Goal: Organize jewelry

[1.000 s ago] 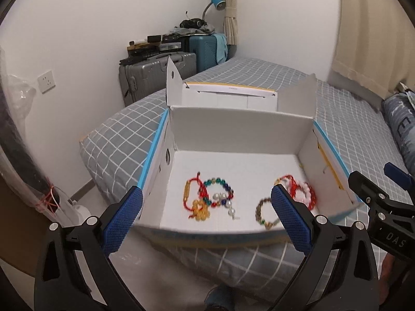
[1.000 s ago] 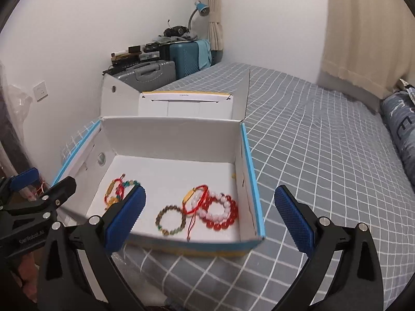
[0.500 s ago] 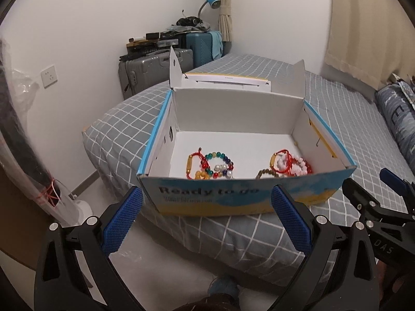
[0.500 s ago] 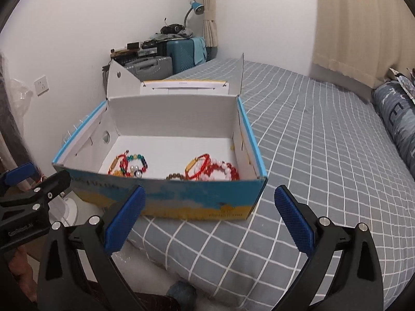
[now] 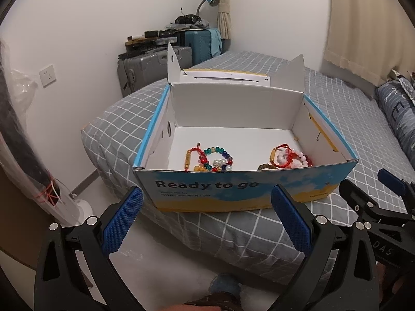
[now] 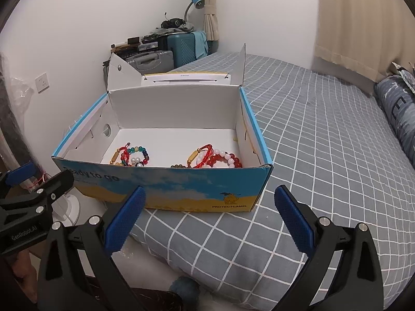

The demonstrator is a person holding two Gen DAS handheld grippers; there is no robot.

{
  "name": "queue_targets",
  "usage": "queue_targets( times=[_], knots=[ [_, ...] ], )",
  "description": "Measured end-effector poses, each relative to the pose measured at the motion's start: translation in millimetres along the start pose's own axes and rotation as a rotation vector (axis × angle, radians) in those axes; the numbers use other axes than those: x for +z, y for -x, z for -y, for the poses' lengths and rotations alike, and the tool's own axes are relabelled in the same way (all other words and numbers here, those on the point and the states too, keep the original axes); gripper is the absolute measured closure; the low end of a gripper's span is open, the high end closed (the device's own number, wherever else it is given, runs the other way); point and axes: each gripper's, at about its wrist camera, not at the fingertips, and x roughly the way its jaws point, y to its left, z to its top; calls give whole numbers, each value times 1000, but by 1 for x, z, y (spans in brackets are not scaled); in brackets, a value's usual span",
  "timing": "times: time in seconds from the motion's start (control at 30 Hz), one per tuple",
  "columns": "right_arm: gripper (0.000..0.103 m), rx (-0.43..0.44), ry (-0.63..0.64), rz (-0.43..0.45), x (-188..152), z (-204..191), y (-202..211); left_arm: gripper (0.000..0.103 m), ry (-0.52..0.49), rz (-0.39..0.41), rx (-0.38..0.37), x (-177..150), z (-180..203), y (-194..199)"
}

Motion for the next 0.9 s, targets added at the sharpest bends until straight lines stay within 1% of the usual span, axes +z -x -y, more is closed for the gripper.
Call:
queue_targets(
  times=[0.43, 0.57, 0.9],
  knots=[
    [7, -3, -3, 0, 1, 0, -1, 6, -6, 0, 0, -1, 3, -1],
    [8, -4, -4, 0, 0, 1, -2, 6, 11, 6, -23, 0, 3, 0],
    [8, -6, 3, 0, -1, 2, -2, 6, 5, 10, -18, 0, 5, 0]
  ],
)
